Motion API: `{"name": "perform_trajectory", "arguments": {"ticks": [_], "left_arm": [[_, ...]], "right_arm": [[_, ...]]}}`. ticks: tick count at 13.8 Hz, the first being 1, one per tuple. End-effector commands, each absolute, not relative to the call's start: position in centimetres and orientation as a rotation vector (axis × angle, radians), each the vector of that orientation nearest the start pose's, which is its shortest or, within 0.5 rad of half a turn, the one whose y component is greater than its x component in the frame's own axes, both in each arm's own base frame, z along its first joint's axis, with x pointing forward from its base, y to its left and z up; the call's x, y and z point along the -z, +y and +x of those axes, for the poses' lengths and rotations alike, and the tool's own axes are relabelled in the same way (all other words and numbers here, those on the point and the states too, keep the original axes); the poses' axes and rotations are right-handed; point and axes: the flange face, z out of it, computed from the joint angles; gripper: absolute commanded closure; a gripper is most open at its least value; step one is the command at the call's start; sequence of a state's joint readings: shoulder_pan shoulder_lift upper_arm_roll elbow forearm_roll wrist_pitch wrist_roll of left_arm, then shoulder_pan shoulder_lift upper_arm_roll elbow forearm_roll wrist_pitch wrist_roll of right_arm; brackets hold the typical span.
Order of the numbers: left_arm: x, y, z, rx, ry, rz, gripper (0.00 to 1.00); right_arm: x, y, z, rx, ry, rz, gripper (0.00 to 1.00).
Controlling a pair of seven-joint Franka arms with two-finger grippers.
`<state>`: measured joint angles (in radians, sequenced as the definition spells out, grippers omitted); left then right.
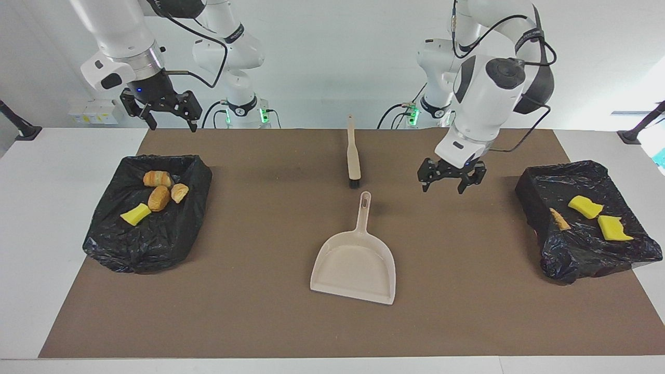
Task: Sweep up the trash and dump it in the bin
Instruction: 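Set the dustpan on the table and withdraw the left gripper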
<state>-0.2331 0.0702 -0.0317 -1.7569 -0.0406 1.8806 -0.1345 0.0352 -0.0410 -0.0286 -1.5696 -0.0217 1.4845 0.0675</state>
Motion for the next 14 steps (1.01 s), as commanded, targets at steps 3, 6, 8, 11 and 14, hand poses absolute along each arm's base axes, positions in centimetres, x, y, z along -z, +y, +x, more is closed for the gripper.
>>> {"name": "perform_trajectory", "arguments": {"ticks": [3, 6, 8, 11, 14], "left_arm": [[-58.5, -9.9, 54.2, -0.064, 0.243, -3.170, 0.00], [-62.0, -8.3, 51.8, -0.077, 0.280, -3.164, 0.00], [-63.8, -7.9, 49.9, -0.101, 0.273, -3.160, 0.00], [-67.2, -7.7, 49.0, -0.101, 0.279, -3.161, 0.00], [-67.2, -6.8, 49.9, -0.104, 0.259, -3.130, 0.00]], "right_arm": [[-64.1, 0.0, 53.5, -0.057, 0.114, -3.147, 0.00], [-64.2, 0.0, 53.5, -0.058, 0.112, -3.147, 0.00], [-64.2, 0.0, 53.5, -0.058, 0.112, -3.147, 0.00], [-64.2, 0.0, 53.5, -0.058, 0.112, -3.147, 0.00], [-64.1, 0.1, 53.4, -0.062, 0.109, -3.147, 0.00]]}}
